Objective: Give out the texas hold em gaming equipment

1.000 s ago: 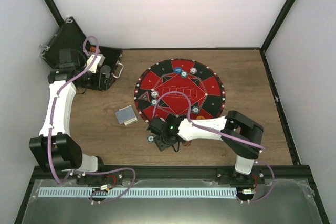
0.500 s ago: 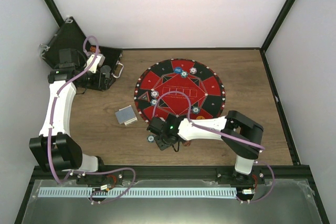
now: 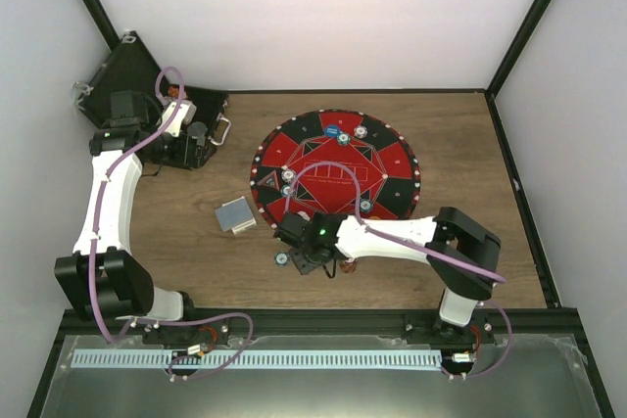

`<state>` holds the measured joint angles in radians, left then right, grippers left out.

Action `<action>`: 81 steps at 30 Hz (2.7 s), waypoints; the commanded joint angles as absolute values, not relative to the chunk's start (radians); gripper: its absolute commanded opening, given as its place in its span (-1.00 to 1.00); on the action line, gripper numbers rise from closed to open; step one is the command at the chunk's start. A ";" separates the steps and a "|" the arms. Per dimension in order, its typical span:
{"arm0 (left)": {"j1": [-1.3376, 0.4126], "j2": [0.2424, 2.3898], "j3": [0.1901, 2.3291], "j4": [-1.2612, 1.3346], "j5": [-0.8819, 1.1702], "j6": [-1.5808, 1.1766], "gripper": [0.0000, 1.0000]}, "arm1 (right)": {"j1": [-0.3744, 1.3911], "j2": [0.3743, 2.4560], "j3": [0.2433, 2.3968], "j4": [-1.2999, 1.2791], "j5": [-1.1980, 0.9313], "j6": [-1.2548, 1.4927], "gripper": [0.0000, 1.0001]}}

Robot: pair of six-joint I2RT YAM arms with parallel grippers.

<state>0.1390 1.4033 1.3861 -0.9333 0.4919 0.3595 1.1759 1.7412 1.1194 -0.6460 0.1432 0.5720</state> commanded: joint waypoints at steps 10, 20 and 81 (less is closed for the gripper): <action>0.144 1.381 1.422 -0.960 0.509 0.360 1.00 | 0.749 1.521 1.035 -0.675 0.218 0.505 -0.33; 0.144 1.381 1.421 -0.960 0.511 0.361 1.00 | 0.461 1.568 0.967 -0.575 0.215 0.503 -0.33; 0.145 1.391 1.410 -0.940 0.511 0.358 1.00 | 1.010 1.437 0.912 -0.818 0.108 0.630 0.58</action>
